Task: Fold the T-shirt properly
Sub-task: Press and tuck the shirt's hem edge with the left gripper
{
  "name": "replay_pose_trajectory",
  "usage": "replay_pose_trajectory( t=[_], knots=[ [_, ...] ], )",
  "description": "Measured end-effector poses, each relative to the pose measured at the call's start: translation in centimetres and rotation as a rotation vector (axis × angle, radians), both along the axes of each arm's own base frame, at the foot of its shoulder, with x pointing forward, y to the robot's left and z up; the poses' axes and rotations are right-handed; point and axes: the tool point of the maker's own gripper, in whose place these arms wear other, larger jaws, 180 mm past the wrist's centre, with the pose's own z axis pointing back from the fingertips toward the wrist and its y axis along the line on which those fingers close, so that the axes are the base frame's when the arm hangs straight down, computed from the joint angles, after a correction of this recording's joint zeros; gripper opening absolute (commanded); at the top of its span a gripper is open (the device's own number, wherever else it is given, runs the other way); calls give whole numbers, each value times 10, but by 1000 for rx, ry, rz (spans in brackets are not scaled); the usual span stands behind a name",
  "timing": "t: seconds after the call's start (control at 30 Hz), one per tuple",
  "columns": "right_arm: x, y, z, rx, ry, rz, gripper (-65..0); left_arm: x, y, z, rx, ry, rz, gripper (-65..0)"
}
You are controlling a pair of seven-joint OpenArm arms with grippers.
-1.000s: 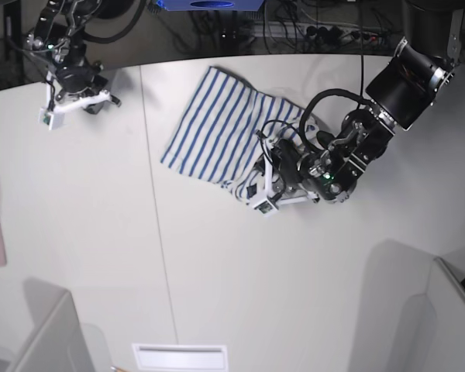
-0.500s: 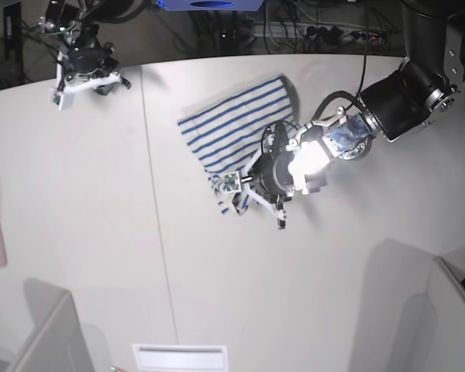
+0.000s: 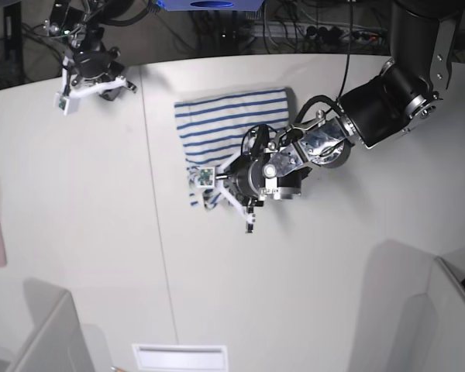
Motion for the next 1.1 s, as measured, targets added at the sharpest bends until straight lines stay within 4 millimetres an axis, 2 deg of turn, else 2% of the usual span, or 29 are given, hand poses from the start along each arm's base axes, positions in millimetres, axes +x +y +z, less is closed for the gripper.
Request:
replay_pose_trajectory(
  t=[0.2,0.5,0.73,0.83,0.93,1.0,1.1],
  knots=[
    [-1,-1,0,-4,3,2,-650,13,-9,-4,-5,7,18,-650],
    [-1,-3,0,-10,4,3,-650,15,-14,-1,-20,1,6,-650],
    [-1,-3,0,-9,3,3,-650,13,-18,-2,43,-25,-79,-650],
    [-1,-3,0,-9,3,3,-650,14,-18,-1,43,-27,-80,-545],
    [-1,-3,0,-9,4,3,-650,14,-18,0,45,-29,-79,-397],
    [-1,-3,0,-9,5,3,-650,19,-18,3,47,-45,-78,-280],
    [-2,-2,-1,-7,7,2,-650,27,-18,11,46,-62,-77,-143]
  ],
)
